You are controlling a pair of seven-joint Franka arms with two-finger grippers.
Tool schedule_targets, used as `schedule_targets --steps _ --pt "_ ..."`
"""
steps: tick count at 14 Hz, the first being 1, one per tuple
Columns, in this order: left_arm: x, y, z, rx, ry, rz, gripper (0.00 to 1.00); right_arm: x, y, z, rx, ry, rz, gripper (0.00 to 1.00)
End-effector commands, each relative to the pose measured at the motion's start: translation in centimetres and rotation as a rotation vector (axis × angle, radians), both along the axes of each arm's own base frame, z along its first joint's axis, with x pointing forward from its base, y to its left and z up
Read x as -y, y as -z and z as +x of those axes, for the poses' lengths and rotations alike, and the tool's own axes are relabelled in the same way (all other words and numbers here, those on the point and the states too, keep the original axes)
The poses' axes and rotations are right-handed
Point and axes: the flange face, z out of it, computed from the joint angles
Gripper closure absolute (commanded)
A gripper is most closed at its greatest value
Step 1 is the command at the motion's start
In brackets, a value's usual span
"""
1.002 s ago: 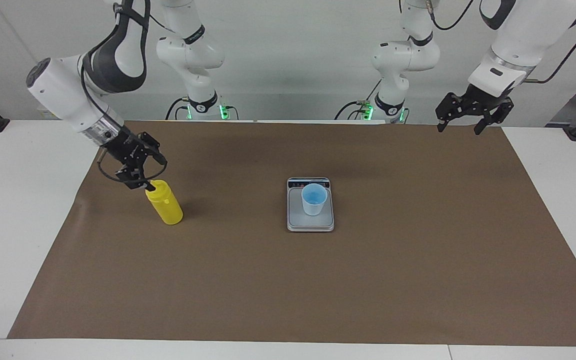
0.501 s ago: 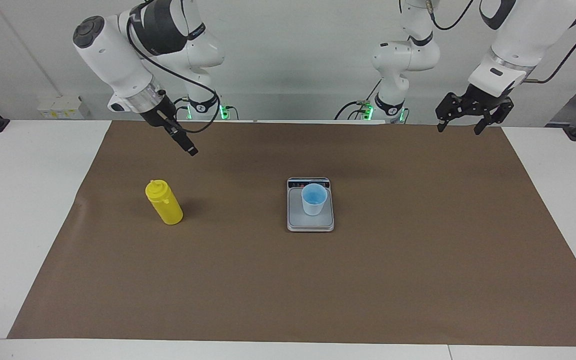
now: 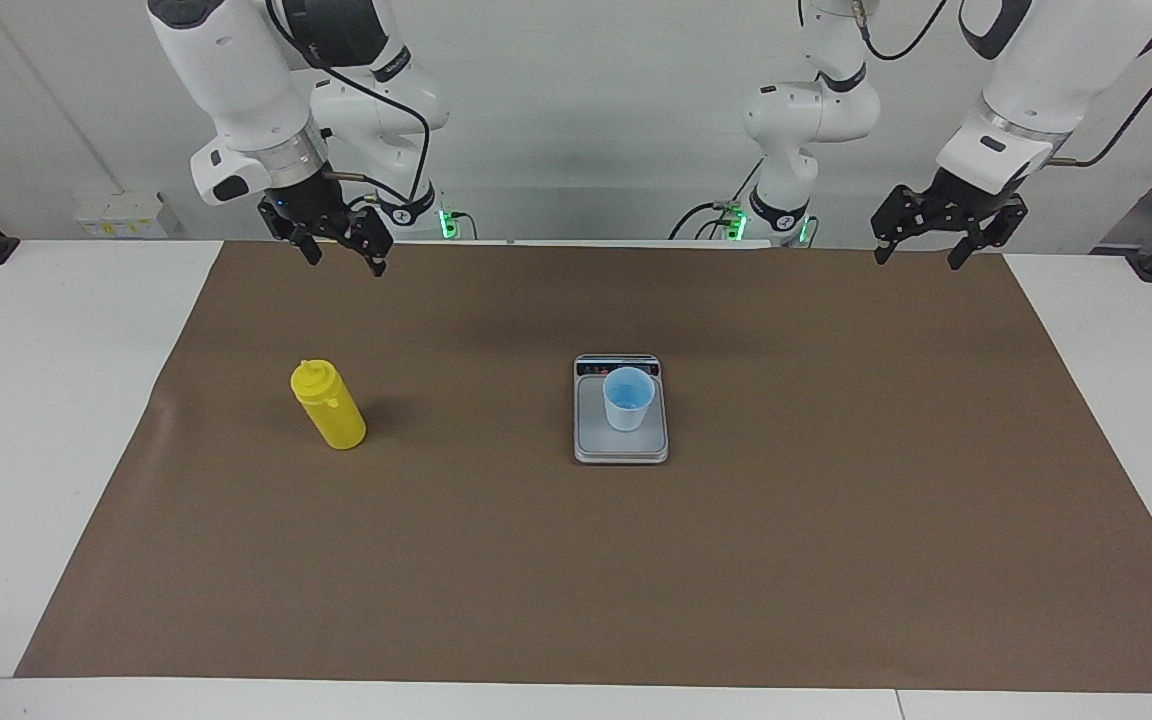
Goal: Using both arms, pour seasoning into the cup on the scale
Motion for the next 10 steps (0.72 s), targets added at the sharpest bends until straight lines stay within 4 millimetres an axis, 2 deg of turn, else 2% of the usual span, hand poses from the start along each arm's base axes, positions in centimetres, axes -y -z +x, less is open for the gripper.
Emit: schedule_targets --steps 1,4,7,10 --pt "-0.4 -0.1 -0.8 -0.008 -0.001 -0.006 0.0 0.1 -2.5 2.0 -0.029 -0.035 -0.037 0.0" --pt "-0.4 -0.1 -0.8 -0.008 -0.001 -0.006 0.0 0.4 -3.4 2.2 -0.049 -0.037 -0.068 0.0" --pt "-0.4 -0.1 -0.8 -0.008 -0.001 -0.006 0.0 0.5 -1.2 0.8 -0.095 -0.049 -0.065 0.0" --pt "-0.4 -0.1 -0.8 -0.008 -0.001 -0.006 0.0 1.3 0.0 1.4 -0.068 -0.07 -0.059 0.0"
